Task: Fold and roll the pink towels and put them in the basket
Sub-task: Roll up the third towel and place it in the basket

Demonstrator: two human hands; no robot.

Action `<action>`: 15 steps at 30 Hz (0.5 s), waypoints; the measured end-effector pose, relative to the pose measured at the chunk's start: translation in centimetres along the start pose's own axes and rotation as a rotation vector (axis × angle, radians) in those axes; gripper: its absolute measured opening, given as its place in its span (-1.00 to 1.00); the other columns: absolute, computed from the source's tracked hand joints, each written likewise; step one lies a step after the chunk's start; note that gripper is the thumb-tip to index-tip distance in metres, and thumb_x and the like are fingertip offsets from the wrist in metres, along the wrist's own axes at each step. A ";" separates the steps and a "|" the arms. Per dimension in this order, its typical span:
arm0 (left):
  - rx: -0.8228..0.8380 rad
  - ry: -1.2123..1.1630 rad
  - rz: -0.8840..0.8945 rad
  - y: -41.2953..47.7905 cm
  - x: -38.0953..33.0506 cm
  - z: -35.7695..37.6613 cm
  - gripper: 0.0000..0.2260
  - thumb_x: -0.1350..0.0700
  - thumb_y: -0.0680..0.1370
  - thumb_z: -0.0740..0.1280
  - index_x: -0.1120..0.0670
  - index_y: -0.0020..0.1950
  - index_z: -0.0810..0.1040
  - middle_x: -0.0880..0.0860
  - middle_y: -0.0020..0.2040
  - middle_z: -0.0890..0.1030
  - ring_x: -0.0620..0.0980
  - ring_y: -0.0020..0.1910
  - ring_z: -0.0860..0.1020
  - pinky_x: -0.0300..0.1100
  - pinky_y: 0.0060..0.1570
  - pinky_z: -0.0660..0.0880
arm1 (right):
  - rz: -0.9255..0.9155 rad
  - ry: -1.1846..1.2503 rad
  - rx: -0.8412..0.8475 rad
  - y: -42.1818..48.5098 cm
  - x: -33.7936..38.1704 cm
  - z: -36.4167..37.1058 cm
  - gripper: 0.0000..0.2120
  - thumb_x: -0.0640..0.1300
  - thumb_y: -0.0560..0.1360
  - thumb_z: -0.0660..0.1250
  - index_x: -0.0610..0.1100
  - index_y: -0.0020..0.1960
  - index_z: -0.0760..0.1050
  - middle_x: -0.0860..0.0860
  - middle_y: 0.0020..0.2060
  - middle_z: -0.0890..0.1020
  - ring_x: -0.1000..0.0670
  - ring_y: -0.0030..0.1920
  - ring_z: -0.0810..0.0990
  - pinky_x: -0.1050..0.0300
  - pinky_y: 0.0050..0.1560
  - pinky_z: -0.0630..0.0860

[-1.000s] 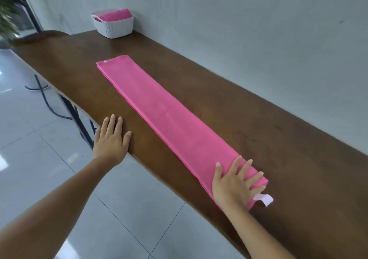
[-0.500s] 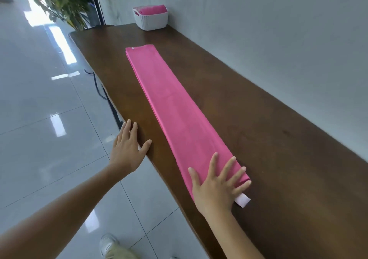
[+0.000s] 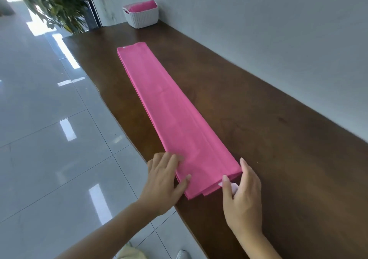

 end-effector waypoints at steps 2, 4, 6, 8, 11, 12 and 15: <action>0.051 0.030 0.096 -0.2 -2.4 1.0 -0.65 -0.31 0.59 0.16 -0.09 0.15 0.46 -0.18 0.09 0.42 -0.10 0.15 0.31 -0.12 0.23 0.28 | 0.065 0.067 -0.068 -0.3 -1.1 -0.9 -0.57 0.05 0.59 0.27 -0.13 0.38 0.42 -0.10 0.42 0.47 -0.09 0.48 0.33 -0.12 0.41 0.42; 0.122 0.028 0.152 -0.4 -4.0 2.2 -0.69 -0.30 0.59 0.19 -0.12 0.13 0.48 -0.22 0.07 0.44 -0.12 0.13 0.31 -0.19 0.21 0.24 | 0.106 0.085 -0.062 -0.5 -2.0 -1.0 -0.74 0.04 0.60 0.26 -0.09 0.19 0.52 -0.09 0.40 0.50 -0.07 0.50 0.29 -0.08 0.45 0.32; 0.159 -0.008 0.167 -0.4 -4.9 3.1 -0.76 -0.27 0.59 0.25 -0.16 0.11 0.49 -0.26 0.07 0.44 -0.15 0.12 0.31 -0.26 0.20 0.19 | 0.113 0.068 -0.014 -0.7 -2.2 -0.9 -0.76 0.11 0.61 0.18 0.01 -0.01 0.54 -0.06 0.44 0.47 -0.04 0.53 0.23 -0.02 0.47 0.23; 0.167 -0.022 0.155 -0.5 -5.3 3.7 -0.79 -0.24 0.57 0.31 -0.16 0.09 0.48 -0.26 0.06 0.44 -0.17 0.11 0.32 -0.28 0.20 0.18 | 0.123 0.069 0.046 -0.8 -2.3 -0.9 -0.69 0.17 0.62 0.11 0.06 -0.13 0.52 0.00 0.50 0.40 0.02 0.56 0.15 0.00 0.49 0.19; 0.131 -0.019 0.120 -0.4 -5.5 4.1 -0.83 -0.13 0.53 0.42 -0.13 0.02 0.49 -0.25 -0.01 0.47 -0.18 0.05 0.37 -0.27 0.18 0.24 | 0.138 0.130 0.116 -0.5 -2.2 -0.9 -0.59 0.23 0.62 0.04 0.11 -0.25 0.51 0.07 0.54 0.35 0.08 0.57 0.09 -0.02 0.52 0.13; 0.118 -0.019 0.114 -0.3 -5.5 4.1 -0.84 -0.10 0.52 0.44 -0.12 0.00 0.51 -0.24 -0.04 0.48 -0.18 0.03 0.39 -0.26 0.16 0.27 | 0.133 0.152 0.133 -0.3 -2.1 -0.9 -0.56 0.28 0.61 0.00 0.15 -0.28 0.48 0.09 0.54 0.34 0.09 0.58 0.08 -0.05 0.54 0.10; 0.112 -0.020 0.091 -0.1 -5.4 4.1 -0.88 -0.05 0.51 0.45 -0.10 -0.04 0.54 -0.23 -0.07 0.51 -0.17 -0.01 0.42 -0.24 0.14 0.34 | 0.133 0.194 0.168 0.2 -2.1 -0.8 -0.44 0.42 0.53 -0.18 0.23 -0.17 0.53 0.19 0.54 0.31 0.13 0.58 0.04 -0.07 0.55 -0.02</action>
Point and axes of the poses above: each hand's wrist, its own y-axis towards the middle knuckle, its own z-axis out of the palm, x = y × z, the point moved 8 cm from there along y, towards the middle knuckle
